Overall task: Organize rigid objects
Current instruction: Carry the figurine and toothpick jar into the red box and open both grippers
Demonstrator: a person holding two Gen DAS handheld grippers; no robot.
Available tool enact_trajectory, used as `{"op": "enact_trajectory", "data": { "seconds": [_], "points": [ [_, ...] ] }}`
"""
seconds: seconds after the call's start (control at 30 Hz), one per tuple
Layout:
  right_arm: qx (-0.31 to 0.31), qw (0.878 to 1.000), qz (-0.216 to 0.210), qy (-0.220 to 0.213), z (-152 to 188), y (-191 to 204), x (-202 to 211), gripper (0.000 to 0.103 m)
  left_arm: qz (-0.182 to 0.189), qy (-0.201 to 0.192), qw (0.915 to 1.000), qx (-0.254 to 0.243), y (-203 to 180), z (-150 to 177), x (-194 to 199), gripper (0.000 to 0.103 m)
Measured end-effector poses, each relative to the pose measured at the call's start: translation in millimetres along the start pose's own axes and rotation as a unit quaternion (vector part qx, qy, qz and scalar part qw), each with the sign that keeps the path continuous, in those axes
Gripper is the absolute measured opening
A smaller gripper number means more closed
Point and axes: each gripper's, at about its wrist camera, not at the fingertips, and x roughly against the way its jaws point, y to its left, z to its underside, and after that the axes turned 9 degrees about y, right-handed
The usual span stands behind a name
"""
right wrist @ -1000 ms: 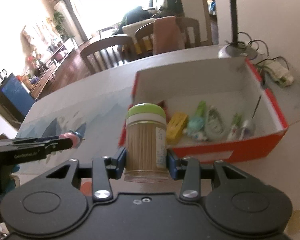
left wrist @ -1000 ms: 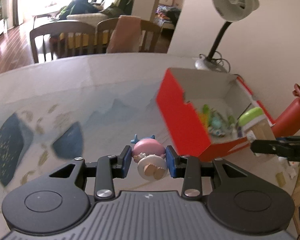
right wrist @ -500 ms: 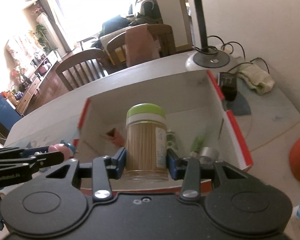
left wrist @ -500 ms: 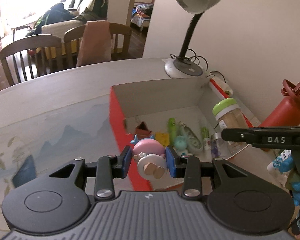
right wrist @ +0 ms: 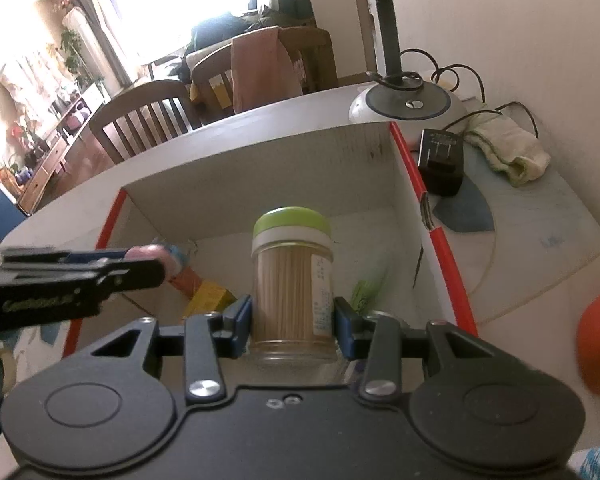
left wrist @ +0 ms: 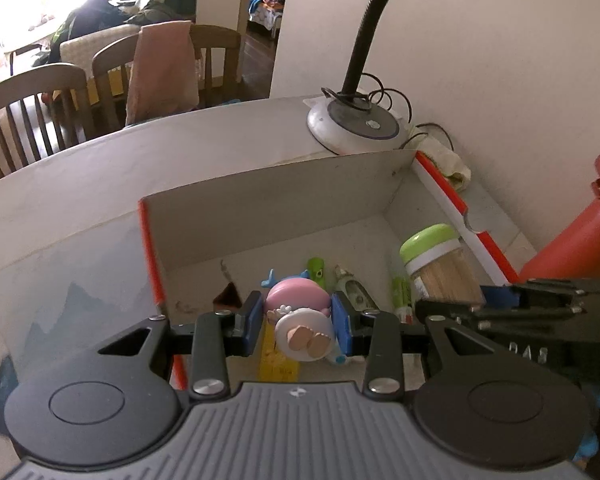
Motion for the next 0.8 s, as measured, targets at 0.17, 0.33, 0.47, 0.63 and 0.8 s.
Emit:
{"op": "enact_trajectory", "data": {
  "seconds": [0.17,0.33,0.47,0.63,0.8],
  "points": [
    [0.007,1.0,0.001,0.012,-3.1,-4.1,-9.1,0.041,-0.009,0.008,0.9999,-0.008,-8.7,-17.9,-19.8,0.036],
    [0.009,1.0,0.001,0.023,-8.5,-9.8,-21.0,0.041,-0.013,0.022,0.9997,-0.005,-12.4,-32.5,-42.2,0.036],
    [0.014,0.999,0.002,0.032,-11.6,-12.8,-28.8,0.041,-0.018,0.033,0.9993,-0.006,-13.9,-38.5,-56.9,0.036],
    [0.017,0.999,0.003,0.041,-13.5,-15.9,-36.2,0.041,-0.024,0.045,0.9987,-0.011,-16.5,-44.4,-71.7,0.036],
    [0.019,0.998,-0.002,0.053,-13.7,-17.8,-42.2,0.041,-0.03,0.057,0.9979,-0.01,-15.8,-48.3,-82.7,0.036]
  ]
}}
